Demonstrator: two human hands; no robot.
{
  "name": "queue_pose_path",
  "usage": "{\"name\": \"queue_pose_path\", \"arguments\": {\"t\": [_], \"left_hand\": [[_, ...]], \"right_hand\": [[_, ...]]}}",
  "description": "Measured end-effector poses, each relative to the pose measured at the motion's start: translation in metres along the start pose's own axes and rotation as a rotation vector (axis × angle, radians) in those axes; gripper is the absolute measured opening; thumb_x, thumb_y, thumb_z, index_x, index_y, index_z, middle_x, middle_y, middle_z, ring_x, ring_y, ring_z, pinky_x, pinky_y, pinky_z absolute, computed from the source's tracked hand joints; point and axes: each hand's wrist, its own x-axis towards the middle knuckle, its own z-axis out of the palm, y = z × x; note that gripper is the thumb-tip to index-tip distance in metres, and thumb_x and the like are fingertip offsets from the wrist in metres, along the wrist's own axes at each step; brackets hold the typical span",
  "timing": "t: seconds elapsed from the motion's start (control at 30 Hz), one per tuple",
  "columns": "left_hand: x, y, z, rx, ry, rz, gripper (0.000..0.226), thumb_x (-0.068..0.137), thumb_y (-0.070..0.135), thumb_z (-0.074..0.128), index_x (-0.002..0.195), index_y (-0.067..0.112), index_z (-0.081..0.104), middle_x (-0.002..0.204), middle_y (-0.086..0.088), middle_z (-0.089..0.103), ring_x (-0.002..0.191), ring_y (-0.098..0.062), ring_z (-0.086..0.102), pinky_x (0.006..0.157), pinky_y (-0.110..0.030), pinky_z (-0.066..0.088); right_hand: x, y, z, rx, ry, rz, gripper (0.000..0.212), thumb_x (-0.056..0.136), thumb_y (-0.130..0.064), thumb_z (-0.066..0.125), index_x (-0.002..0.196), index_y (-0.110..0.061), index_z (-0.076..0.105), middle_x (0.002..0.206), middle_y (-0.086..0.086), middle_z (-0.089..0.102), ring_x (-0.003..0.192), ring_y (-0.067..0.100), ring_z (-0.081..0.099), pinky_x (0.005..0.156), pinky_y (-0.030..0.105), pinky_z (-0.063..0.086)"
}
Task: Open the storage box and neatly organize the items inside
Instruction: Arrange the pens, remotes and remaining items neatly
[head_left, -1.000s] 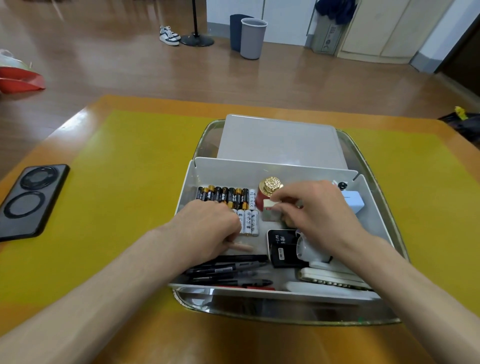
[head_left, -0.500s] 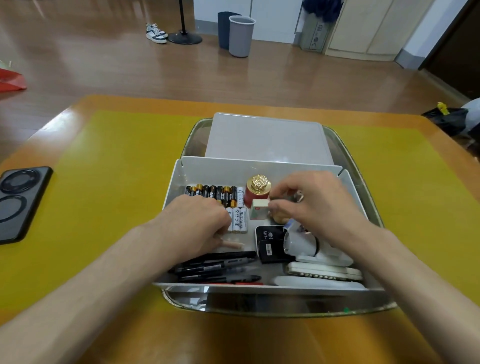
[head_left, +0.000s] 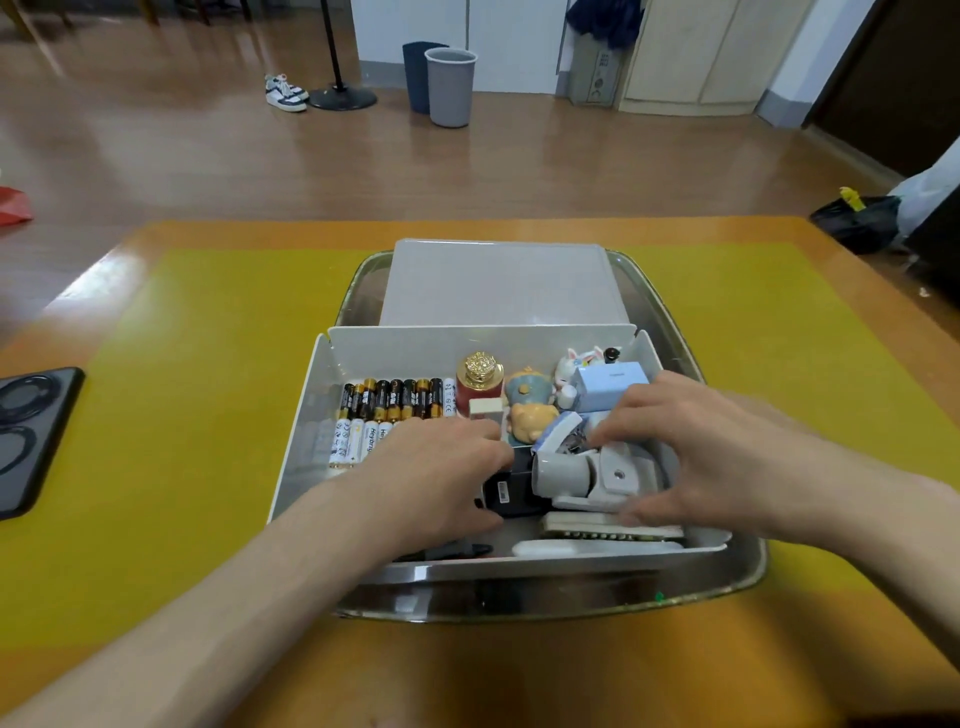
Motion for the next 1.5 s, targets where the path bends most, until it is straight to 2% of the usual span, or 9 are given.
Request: {"name": "queue_pose_path", "arguments": {"t": [0.1,0.23,0.4,0.5,0.77,0.93,1.13,1.33,1.5], "left_hand": [[0.003,0.003,0.0,-0.006,-0.017,-0.008,0.041,0.084,0.053,0.066,0.115,0.027,0.061,0.107,0.008,0.057,0.099,-0.017,0.058,0.072,-0.037,0.054],[-0.003,-0.01,-0.01,-0.079,-0.069,-0.074,0.048,0.079,0.059,0.07,0.12,0.034,0.06,0.111,0.014,0.059,0.102,-0.015,0.058,0.077,-0.035,0.051],[-0.03,-0.046,-0.028,-0.064,-0.078,-0.205,0.036,0.082,0.054,0.071,0.112,0.036,0.063,0.109,0.017,0.064,0.1,-0.012,0.06,0.073,-0.03,0.048],[-0.043,-0.053,-0.021,0.019,-0.124,-0.229,0.027,0.086,0.05,0.068,0.106,0.033,0.064,0.105,0.013,0.064,0.097,-0.016,0.062,0.066,-0.028,0.04],[-0.056,-0.049,0.0,0.12,-0.097,-0.161,0.01,0.093,0.033,0.055,0.095,0.027,0.062,0.102,0.008,0.064,0.093,-0.021,0.062,0.063,-0.029,0.034],[-0.061,-0.044,0.005,0.095,-0.083,-0.117,0.015,0.098,0.027,0.051,0.098,0.026,0.065,0.098,0.005,0.064,0.09,-0.019,0.061,0.064,-0.029,0.035],[-0.063,-0.044,0.004,0.024,-0.063,-0.083,0.018,0.1,0.029,0.05,0.103,0.027,0.068,0.101,0.007,0.064,0.091,-0.017,0.061,0.065,-0.028,0.04],[-0.063,-0.046,0.005,-0.012,-0.059,-0.074,0.02,0.097,0.021,0.054,0.107,0.028,0.07,0.104,0.009,0.063,0.096,-0.019,0.063,0.065,-0.029,0.042],[-0.071,-0.047,-0.007,0.005,-0.046,-0.067,0.017,0.099,0.032,0.053,0.11,0.029,0.065,0.107,0.007,0.063,0.102,-0.02,0.06,0.067,-0.029,0.039]], "right_hand": [[-0.001,-0.002,0.008,-0.027,-0.031,0.007,0.065,0.072,-0.071,0.066,0.13,-0.048,0.046,0.112,-0.026,0.047,0.113,-0.002,0.039,0.079,0.033,0.05],[0.003,-0.003,0.011,-0.033,-0.015,-0.005,0.054,0.076,-0.063,0.061,0.125,-0.048,0.046,0.111,-0.025,0.049,0.112,0.0,0.045,0.078,0.034,0.051],[0.006,0.002,0.009,0.013,0.005,-0.011,0.053,0.063,-0.067,0.05,0.112,-0.047,0.054,0.096,-0.026,0.052,0.094,0.002,0.054,0.076,0.033,0.051],[0.009,0.003,0.004,0.089,0.088,0.003,0.046,0.059,-0.063,0.058,0.102,-0.046,0.057,0.086,-0.024,0.055,0.079,0.003,0.055,0.065,0.034,0.051],[0.022,-0.011,-0.007,0.227,0.308,-0.057,0.045,0.055,-0.061,0.062,0.097,-0.045,0.059,0.08,-0.029,0.056,0.078,-0.019,0.054,0.052,0.02,0.037],[0.039,-0.029,-0.006,0.27,0.285,-0.098,0.041,0.061,-0.058,0.068,0.099,-0.046,0.061,0.082,-0.03,0.058,0.083,-0.007,0.057,0.061,0.021,0.045],[0.061,-0.053,0.0,0.227,0.281,-0.112,0.04,0.065,-0.052,0.073,0.102,-0.037,0.064,0.087,-0.018,0.062,0.081,0.008,0.057,0.071,0.04,0.052],[0.078,-0.067,0.005,0.213,0.302,-0.114,0.041,0.063,-0.052,0.068,0.101,-0.037,0.062,0.088,-0.018,0.062,0.08,0.007,0.056,0.068,0.036,0.051],[0.088,-0.077,0.011,0.166,0.287,-0.126,0.04,0.065,-0.049,0.069,0.102,-0.036,0.06,0.09,-0.016,0.058,0.083,0.01,0.053,0.072,0.038,0.05]]}}
